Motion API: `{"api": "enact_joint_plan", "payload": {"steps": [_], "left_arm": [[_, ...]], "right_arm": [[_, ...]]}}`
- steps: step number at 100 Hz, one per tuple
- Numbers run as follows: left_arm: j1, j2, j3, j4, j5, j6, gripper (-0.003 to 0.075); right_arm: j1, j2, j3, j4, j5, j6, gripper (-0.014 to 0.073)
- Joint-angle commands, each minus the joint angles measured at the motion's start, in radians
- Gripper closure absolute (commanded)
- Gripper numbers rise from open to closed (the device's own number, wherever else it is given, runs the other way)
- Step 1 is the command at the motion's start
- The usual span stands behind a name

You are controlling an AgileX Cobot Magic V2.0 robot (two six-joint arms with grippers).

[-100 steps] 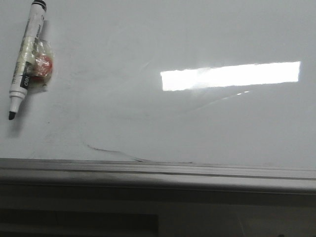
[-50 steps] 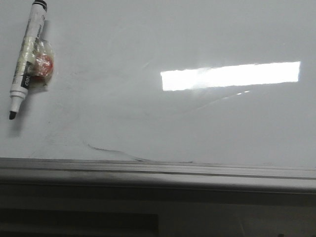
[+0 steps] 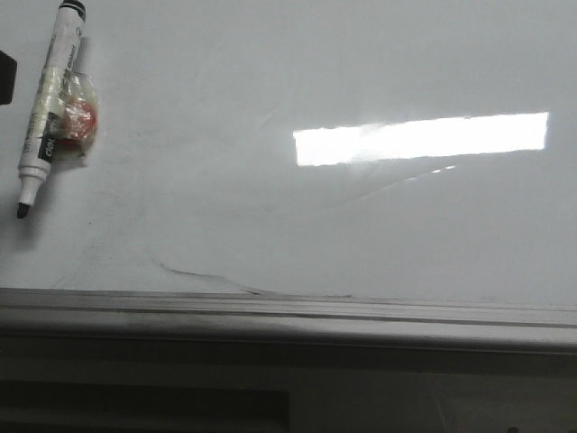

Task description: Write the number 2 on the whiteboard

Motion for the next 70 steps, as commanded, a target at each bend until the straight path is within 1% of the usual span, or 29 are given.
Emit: {"api": "enact_joint_plan", "payload": {"steps": [1, 23, 41, 46, 53, 56, 58, 60, 65, 67, 68, 70], "left_arm": [[-0.012, 0.017, -0.037, -0.039, -0.055, 0.002, 0.0383], [-0.019, 0.102, -0.037, -0.039, -0.055, 0.002, 0.0383], [-0.033, 0.14, -0.037, -0.037, -0.123, 0.002, 0.0384], [-0.033, 0.151, -0.037, -0.035, -0.129, 0.002, 0.0395], [-0.033, 0.169, -0.037, -0.035, -0.124, 0.002, 0.0465], [-0.033, 0.178, -0.037, -0.035, -0.117, 0.002, 0.0523], [-0.033, 0.183, -0.037, -0.035, -0.117, 0.002, 0.0548], [-0.033, 0.191, -0.037, -0.035, -0.114, 0.002, 0.0599], [-0.033, 0.201, -0.037, -0.035, -0.114, 0.002, 0.0677], [-0.033, 0.208, -0.037, -0.035, -0.114, 0.002, 0.0726], [-0.033, 0.211, -0.037, -0.035, -0.114, 0.002, 0.0738], [-0.033, 0.213, -0.037, -0.034, -0.114, 0.004, 0.0736]], "right_arm": [[0.0, 0.02, -0.025, -0.004, -0.085, -0.013, 0.065], [0.0, 0.02, -0.025, -0.004, -0.1, -0.013, 0.065], [0.0, 0.02, -0.025, -0.004, -0.1, -0.013, 0.065], [0.0, 0.02, -0.025, -0.004, -0.1, -0.013, 0.065], [0.0, 0.02, -0.025, -0.004, -0.1, -0.013, 0.065], [0.0, 0.02, -0.025, -0.004, -0.1, -0.013, 0.065], [0.0, 0.02, -0.025, -0.004, -0.1, -0.013, 0.065], [0.0, 0.02, -0.025, -0.004, -0.1, -0.013, 0.065], [0.0, 0.02, -0.025, -0.004, -0.1, -0.013, 0.065], [0.0, 0.02, -0.025, -0.004, -0.1, -0.013, 0.065], [0.0, 0.02, -0.025, -0.004, -0.1, -0.013, 0.065], [0.0, 0.02, -0.025, -0.004, -0.1, -0.013, 0.065]]}}
